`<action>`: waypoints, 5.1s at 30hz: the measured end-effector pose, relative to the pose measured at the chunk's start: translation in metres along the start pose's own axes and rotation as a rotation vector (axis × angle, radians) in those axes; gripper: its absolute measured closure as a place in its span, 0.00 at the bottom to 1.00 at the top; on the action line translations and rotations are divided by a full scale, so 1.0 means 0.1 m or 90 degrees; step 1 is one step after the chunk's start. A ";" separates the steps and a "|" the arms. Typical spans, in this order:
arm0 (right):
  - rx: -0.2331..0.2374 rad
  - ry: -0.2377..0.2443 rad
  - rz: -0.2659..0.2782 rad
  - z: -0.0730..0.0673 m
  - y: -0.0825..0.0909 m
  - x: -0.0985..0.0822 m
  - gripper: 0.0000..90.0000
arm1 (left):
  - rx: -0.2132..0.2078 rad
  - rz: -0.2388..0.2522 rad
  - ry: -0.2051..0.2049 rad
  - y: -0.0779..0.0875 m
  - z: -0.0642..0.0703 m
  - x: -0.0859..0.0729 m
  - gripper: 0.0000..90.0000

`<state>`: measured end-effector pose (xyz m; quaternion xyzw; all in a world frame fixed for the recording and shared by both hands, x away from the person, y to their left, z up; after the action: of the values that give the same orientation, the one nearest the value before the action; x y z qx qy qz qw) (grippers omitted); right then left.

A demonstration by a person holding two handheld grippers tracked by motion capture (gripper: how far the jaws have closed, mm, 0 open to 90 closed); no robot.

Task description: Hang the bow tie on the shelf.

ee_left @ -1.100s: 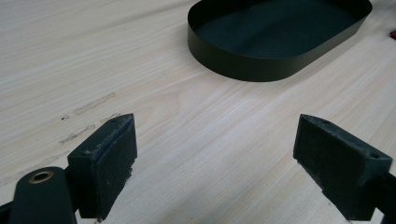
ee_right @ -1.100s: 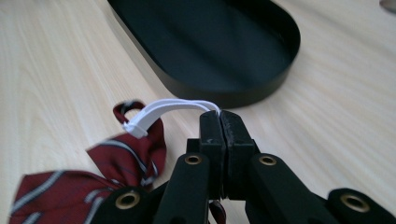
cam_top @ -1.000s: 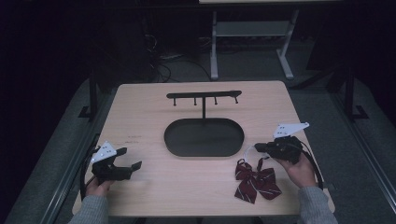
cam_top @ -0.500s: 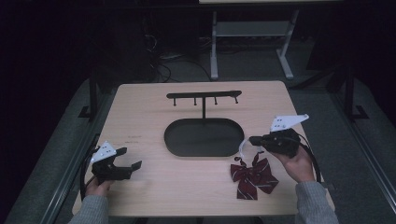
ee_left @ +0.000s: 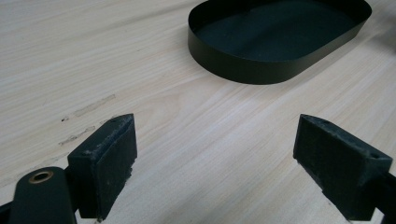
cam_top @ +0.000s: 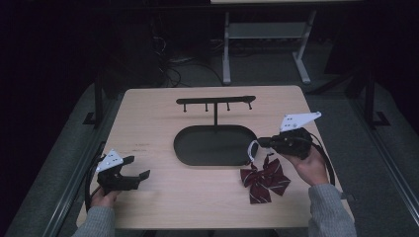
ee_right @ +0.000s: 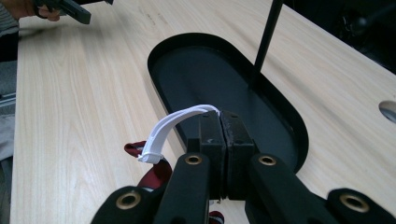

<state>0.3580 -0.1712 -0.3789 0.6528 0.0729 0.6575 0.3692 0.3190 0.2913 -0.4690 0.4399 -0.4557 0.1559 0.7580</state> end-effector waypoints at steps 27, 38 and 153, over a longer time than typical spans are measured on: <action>0.031 0.042 -0.015 0.26 -0.34 0.63 0.98 | 0.002 0.003 -0.007 0.02 -0.02 0.01 0.14; 0.033 0.043 -0.007 0.37 -0.40 0.79 0.98 | 0.003 0.002 -0.009 0.03 -0.01 0.01 0.14; 0.040 0.006 -0.038 0.71 -0.58 0.88 0.85 | -0.006 0.005 -0.011 0.03 0.02 0.02 0.14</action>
<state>0.4561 -0.1056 -0.3321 0.6585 0.1146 0.6463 0.3680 0.3172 0.2909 -0.4660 0.4356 -0.4648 0.1529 0.7556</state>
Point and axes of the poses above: each handheld gripper's, and its own axes: y roughly backward along the jaws, x roughly out of its top, z roughly to its right, the point moved 5 cm from there along -y, roughly forward along the jaws, and after that the axes turned 10 degrees about y, right-handed, at the moved point
